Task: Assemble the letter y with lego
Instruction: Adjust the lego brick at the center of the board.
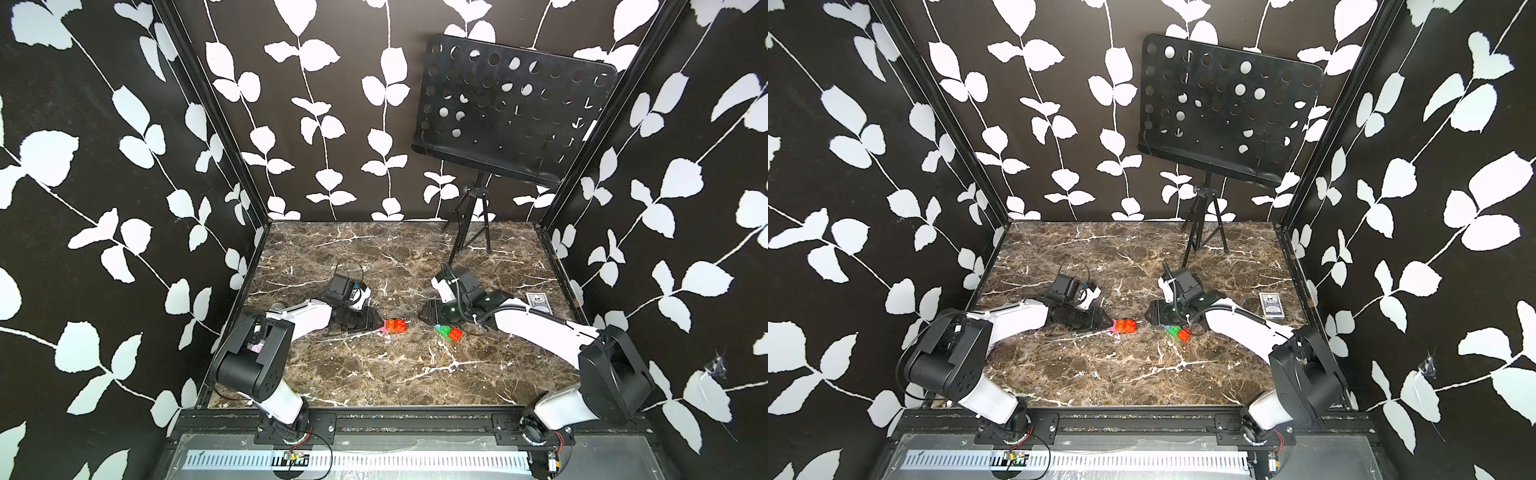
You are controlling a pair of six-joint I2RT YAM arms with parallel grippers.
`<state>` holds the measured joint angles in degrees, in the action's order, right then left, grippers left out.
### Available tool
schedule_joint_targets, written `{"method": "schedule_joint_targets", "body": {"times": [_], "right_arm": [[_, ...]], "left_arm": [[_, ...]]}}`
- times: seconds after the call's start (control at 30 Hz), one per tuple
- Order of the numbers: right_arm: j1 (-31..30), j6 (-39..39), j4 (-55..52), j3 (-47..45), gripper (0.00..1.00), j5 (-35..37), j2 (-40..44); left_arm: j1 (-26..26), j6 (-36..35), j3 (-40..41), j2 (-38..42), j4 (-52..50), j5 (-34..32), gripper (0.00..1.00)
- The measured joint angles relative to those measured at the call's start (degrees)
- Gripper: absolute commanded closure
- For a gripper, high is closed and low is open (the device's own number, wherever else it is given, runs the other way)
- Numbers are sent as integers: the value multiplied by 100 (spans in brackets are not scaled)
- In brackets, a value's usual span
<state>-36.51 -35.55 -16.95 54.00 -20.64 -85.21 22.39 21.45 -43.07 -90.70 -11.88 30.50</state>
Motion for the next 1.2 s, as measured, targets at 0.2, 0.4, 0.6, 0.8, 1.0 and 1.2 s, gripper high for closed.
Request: {"method": "schedule_joint_targets", "body": {"times": [0.2, 0.4, 0.6, 0.8, 1.0, 1.2], "right_arm": [[-116, -160, 105, 264, 36, -87, -208], [-308, -450, 328, 382, 35, -133, -487], [-511, -835, 535, 485, 34, -125, -903], [-542, -1283, 697, 485, 33, -107, -1211], [-568, -1622, 1012, 485, 33, -168, -1434], [-660, -1871, 1325, 485, 32, -282, -1659]], "left_arm": [[0, 0, 4, 0, 7, 9, 44], [0, 4, 28, 2, 39, 26, 44], [0, 7, 37, 9, 52, 28, 44], [0, 4, 55, 42, 48, -13, 44], [0, 4, 74, 59, 46, -20, 44], [-4, 4, 111, 68, -2, -166, 44]]}}
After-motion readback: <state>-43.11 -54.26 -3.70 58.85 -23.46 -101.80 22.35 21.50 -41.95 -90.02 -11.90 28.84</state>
